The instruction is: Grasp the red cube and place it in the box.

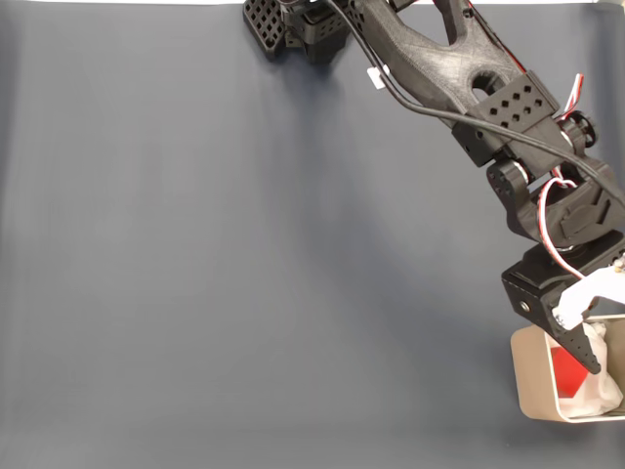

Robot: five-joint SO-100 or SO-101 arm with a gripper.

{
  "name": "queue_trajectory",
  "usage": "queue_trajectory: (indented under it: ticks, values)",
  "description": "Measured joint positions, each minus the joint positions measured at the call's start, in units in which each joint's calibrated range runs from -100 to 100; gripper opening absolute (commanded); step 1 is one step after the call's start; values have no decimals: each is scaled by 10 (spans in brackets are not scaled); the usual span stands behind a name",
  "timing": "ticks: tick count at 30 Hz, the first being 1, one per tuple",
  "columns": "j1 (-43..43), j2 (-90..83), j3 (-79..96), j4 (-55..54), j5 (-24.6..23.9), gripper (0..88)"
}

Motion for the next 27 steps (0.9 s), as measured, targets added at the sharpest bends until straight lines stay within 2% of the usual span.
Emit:
queue_trajectory:
  ticks: [16, 20, 21, 24, 27]
  values:
    - [0, 0, 0, -2, 3, 416]
    - [0, 0, 0, -2, 4, 389]
    - [0, 0, 0, -2, 4, 351]
    - [0, 0, 0, -2, 4, 125]
    - [0, -1, 4, -10, 4, 0]
